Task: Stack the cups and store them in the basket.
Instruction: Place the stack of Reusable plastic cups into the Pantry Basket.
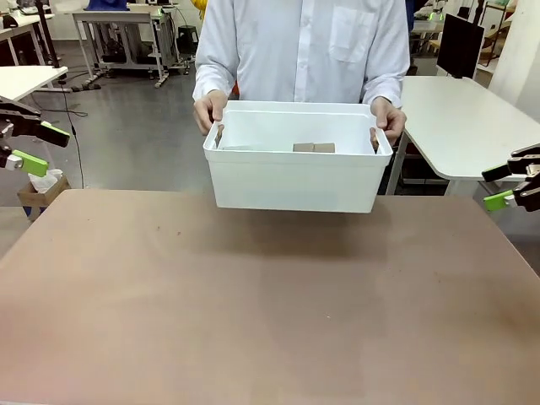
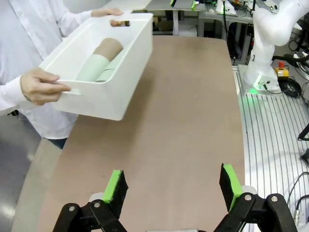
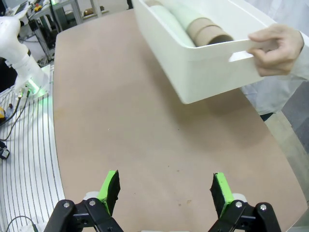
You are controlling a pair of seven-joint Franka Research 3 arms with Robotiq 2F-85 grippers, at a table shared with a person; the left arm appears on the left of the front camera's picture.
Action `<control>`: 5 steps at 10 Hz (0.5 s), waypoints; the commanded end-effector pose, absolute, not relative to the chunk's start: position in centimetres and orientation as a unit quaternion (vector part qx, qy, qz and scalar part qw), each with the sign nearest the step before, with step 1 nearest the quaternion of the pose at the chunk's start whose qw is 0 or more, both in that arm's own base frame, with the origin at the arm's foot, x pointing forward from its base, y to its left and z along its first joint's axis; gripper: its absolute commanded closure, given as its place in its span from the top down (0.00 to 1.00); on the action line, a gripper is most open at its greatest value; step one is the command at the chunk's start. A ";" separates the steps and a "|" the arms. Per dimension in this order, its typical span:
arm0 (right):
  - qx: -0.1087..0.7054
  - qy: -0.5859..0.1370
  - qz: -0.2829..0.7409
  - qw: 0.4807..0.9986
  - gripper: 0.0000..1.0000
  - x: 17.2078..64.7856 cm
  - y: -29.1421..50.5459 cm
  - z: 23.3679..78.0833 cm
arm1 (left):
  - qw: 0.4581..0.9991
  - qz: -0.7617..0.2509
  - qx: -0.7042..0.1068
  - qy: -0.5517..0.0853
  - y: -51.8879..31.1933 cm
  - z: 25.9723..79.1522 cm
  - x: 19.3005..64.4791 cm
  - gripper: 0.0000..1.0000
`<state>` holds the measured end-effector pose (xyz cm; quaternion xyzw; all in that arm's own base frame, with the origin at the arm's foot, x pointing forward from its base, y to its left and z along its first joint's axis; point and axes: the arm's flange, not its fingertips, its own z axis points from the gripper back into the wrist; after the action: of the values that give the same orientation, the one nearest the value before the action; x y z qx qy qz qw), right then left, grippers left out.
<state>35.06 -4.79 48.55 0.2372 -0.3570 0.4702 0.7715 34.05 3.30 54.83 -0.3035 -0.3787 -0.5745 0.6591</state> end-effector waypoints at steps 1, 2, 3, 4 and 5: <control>0.243 -0.367 0.470 0.765 1.00 35.3 -4.8 48.7 | 0.655 -0.569 -0.309 -0.389 3.1 55.0 34.2 1.00; 0.243 -0.367 0.470 0.765 1.00 35.3 -4.8 48.7 | 0.655 -0.569 -0.309 -0.389 3.1 55.0 34.2 1.00; 0.243 -0.367 0.470 0.765 1.00 35.3 -4.8 48.7 | 0.655 -0.569 -0.309 -0.389 3.1 55.0 34.2 1.00; 0.243 -0.367 0.470 0.765 1.00 35.3 -4.8 48.7 | 0.655 -0.569 -0.309 -0.389 3.1 55.0 34.2 1.00; 0.243 -0.367 0.470 0.765 1.00 35.3 -4.8 48.7 | 0.655 -0.569 -0.309 -0.389 3.1 55.0 34.2 1.00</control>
<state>35.06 -4.79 48.55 0.2372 -0.3570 0.4702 0.7715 34.05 3.30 54.83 -0.3036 -0.3788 -0.5744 0.6591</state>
